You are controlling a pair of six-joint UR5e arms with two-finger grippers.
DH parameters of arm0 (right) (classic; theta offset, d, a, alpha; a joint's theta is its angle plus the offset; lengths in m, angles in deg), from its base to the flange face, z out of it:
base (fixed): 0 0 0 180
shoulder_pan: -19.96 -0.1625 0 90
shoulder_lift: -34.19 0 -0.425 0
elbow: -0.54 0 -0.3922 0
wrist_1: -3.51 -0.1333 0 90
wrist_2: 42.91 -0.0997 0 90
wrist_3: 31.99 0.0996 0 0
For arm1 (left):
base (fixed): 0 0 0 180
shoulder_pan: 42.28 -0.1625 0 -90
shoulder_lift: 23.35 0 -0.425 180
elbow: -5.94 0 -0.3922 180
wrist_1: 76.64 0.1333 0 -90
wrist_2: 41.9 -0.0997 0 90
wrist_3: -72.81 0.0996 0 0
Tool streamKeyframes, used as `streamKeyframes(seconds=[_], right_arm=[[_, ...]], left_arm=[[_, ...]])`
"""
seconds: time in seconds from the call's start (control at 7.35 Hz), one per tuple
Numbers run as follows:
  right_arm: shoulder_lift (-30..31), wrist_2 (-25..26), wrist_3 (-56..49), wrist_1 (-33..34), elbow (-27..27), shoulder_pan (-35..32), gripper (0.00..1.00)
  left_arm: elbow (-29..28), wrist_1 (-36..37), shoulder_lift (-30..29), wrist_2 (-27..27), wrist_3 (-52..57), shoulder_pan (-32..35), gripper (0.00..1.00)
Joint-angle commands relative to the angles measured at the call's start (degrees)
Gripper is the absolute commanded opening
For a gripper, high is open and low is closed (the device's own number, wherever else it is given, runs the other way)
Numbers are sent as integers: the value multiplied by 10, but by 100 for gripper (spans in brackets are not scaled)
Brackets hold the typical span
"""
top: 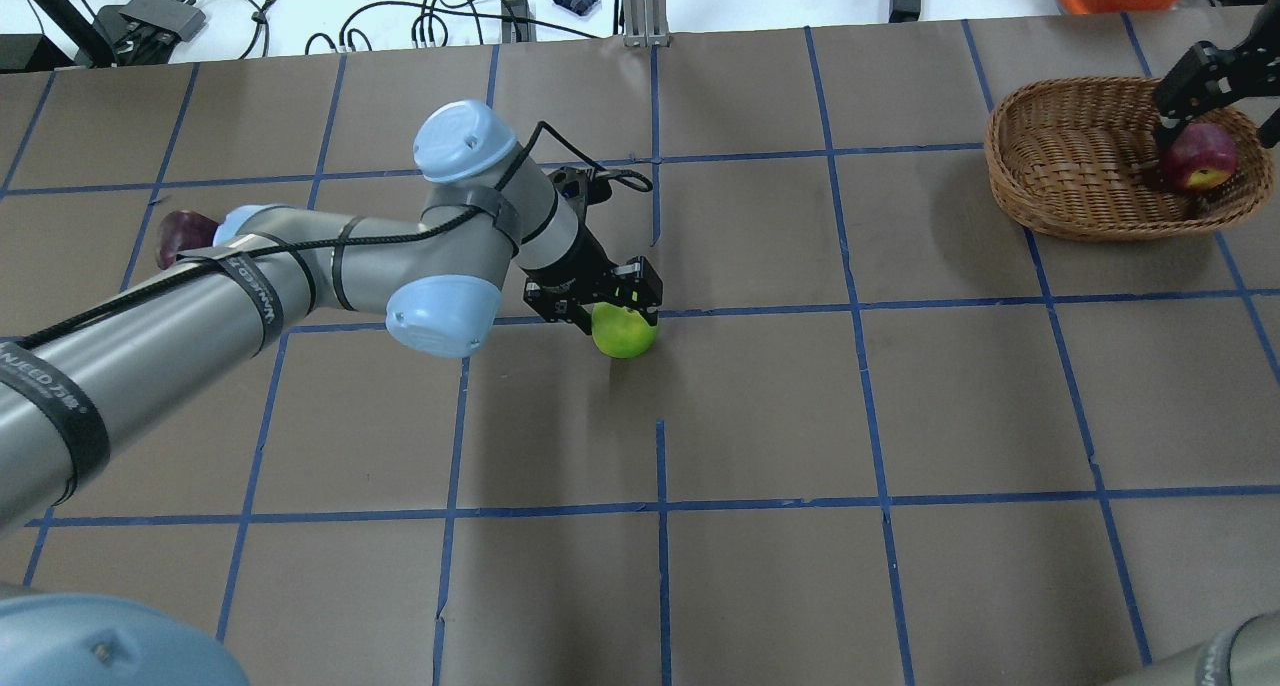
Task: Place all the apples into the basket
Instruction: 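Release the green apple at the center and lift the left gripper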
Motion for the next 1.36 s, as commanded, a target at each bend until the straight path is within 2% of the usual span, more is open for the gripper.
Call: streamKeyframes(seconds=[0.0, 0.14, 0.27, 0.41, 0.54, 0.68, 0.82, 0.95, 1.09, 1.23], right_arm=[[18, -10, 93, -29, -4, -89, 100], [13, -10, 117, -30, -6, -134, 100], [10, -33, 143, -28, -6, -174, 100], [6, -65, 151, -26, -7, -197, 99], [6, -96, 181, -26, -15, -211, 100], [7, -124, 224, 5, -47, -237, 100], [7, -127, 277, 83, -87, -273, 100], [-3, -127, 365, 152, -128, -316, 100], [-16, -125, 454, 204, -154, -356, 100], [-38, -125, 481, 229, -158, -385, 100]], left_arm=[[12, 24, 5, 5, -34, -3, 99], [-16, -31, 22, 3, -33, -24, 100], [-81, -164, 41, -3, -29, -57, 100], [-168, -322, 53, -62, -16, -80, 100], [-228, -413, 54, -163, 66, -107, 100], [-264, -433, 52, -260, 152, -151, 100], [-271, -425, 43, -332, 226, -198, 100], [-260, -377, 28, -334, 310, -241, 100], [-257, -263, 10, -331, 393, -280, 100], [-262, -195, -13, -330, 448, -301, 100]])
